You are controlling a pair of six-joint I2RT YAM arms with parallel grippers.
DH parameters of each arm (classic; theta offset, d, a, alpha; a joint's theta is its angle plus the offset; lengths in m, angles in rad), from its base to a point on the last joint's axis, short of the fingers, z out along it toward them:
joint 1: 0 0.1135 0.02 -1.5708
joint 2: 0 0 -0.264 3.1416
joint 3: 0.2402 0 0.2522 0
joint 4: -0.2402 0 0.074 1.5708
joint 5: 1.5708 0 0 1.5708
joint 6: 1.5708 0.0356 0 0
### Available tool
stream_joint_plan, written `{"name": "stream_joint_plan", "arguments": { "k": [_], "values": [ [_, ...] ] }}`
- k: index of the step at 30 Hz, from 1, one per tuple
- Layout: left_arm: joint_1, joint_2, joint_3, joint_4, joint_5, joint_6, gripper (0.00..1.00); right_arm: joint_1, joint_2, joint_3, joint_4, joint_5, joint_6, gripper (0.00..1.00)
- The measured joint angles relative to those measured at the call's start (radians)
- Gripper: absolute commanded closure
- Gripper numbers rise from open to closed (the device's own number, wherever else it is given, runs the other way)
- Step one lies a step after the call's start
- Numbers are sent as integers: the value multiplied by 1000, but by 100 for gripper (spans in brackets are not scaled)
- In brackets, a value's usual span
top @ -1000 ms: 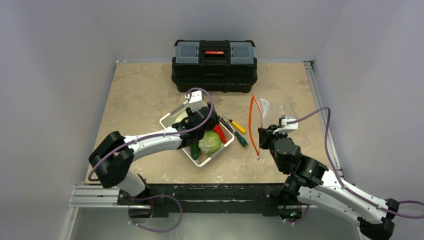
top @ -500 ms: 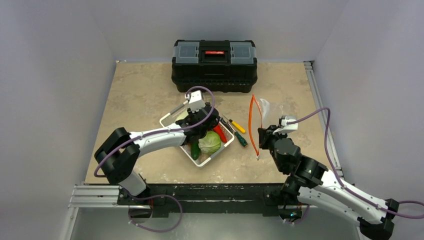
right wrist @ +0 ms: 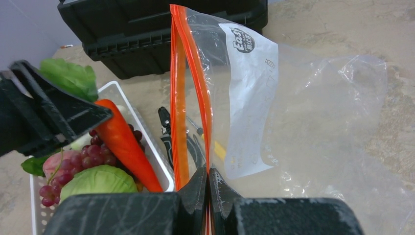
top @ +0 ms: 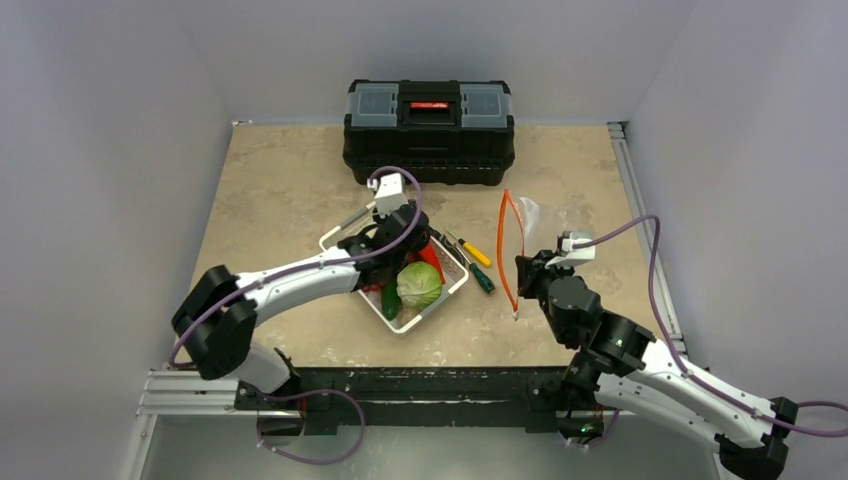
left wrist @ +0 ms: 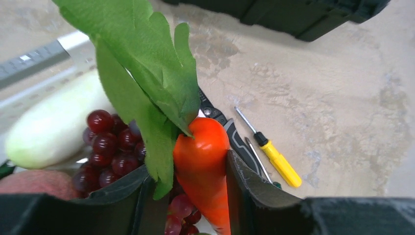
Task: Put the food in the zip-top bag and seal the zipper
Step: Pick up the fake vegetable from the bin, then place the fake vegetable in the zipper food storage bag.
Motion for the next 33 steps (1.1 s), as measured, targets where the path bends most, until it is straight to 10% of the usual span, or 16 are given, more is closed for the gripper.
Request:
{"name": "stream_joint_plan", "arguments": {
  "k": [7, 14, 33],
  "values": [
    [2, -340, -33, 8, 92, 135, 100, 0, 2, -5, 16, -27, -14, 100],
    [3, -586, -201, 374, 361, 168, 100, 0, -30, -21, 43, -57, -32, 100],
    [-273, -231, -230, 888, 331, 398, 100, -4, -108, -38, 58, -81, -44, 100]
  ]
}}
